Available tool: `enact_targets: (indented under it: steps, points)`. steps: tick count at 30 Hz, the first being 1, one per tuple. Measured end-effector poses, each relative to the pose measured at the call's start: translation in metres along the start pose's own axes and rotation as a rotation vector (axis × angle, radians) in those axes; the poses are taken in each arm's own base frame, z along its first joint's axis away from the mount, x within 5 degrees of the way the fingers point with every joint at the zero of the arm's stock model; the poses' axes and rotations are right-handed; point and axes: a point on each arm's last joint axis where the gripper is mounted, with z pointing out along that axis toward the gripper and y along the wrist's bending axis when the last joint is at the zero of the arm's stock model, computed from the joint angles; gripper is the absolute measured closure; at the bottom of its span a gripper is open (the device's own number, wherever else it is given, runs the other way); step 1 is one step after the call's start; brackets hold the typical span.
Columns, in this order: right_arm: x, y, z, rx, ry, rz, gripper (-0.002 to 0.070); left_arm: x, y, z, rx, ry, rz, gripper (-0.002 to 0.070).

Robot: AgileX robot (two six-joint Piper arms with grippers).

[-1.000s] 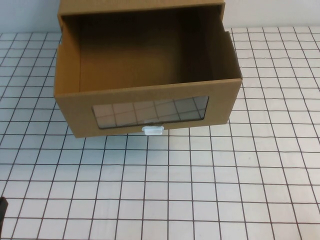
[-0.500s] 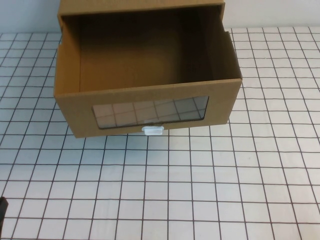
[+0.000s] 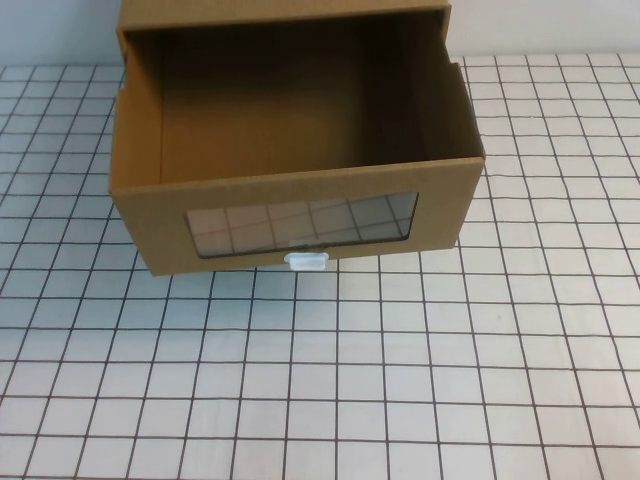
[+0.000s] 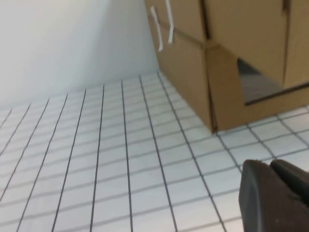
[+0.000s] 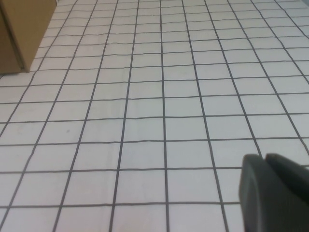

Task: Open the shoe box
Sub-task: 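Pull the top drawer of the cardboard box fully open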

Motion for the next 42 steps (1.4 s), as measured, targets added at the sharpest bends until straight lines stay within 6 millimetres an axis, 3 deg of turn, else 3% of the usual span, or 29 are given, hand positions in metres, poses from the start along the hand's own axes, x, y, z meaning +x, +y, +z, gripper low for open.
enact_targets:
  steps: [8, 42]
  points:
    - [0.000, 0.000, 0.000, 0.000, 0.000, 0.000, 0.0689, 0.017, -0.002, -0.002, 0.003, 0.193, -0.061, 0.0677]
    - [0.000, 0.000, 0.000, 0.000, 0.000, 0.000, 0.0689, 0.017, -0.002, -0.002, 0.003, 0.199, -0.065, 0.0677]
